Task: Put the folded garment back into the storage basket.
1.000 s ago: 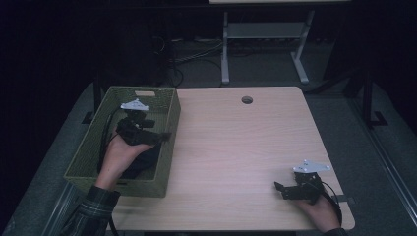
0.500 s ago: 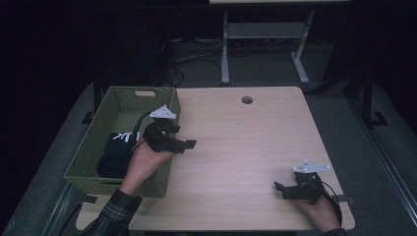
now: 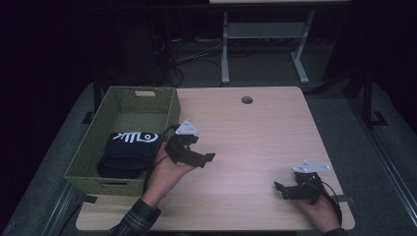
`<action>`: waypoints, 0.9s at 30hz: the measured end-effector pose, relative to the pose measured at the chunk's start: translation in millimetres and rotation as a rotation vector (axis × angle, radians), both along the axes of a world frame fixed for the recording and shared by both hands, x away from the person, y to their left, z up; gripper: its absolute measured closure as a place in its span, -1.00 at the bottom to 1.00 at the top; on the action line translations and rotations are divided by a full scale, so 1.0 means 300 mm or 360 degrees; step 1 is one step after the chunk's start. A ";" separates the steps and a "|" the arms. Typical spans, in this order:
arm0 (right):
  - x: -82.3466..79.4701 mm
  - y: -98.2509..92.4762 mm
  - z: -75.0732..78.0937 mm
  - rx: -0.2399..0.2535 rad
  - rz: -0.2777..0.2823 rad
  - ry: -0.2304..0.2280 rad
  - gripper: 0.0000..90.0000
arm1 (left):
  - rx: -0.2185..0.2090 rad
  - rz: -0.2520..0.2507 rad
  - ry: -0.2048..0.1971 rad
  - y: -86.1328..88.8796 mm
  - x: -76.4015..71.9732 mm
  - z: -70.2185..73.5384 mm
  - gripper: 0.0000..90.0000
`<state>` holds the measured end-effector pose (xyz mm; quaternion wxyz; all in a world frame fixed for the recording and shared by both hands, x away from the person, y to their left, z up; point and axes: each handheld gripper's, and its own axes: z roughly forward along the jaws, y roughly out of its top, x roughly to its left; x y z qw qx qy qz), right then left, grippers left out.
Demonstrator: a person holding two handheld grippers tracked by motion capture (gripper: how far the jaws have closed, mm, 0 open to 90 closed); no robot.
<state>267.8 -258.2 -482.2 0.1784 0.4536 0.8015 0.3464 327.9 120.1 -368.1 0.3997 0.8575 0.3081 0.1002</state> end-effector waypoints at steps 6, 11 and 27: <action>0.000 0.000 0.000 0.0001 0.0003 0.0002 -0.79 | 0.0053 -0.0054 0.0011 -0.047 -0.024 -0.072 -0.68; 0.000 0.000 0.000 0.0001 -0.0001 0.0002 -0.79 | 0.0077 -0.0077 0.0025 -0.065 -0.033 -0.138 -0.68; 0.000 0.000 0.000 0.0001 -0.0001 0.0002 -0.79 | 0.0089 -0.0071 0.0019 -0.058 -0.024 -0.286 -0.69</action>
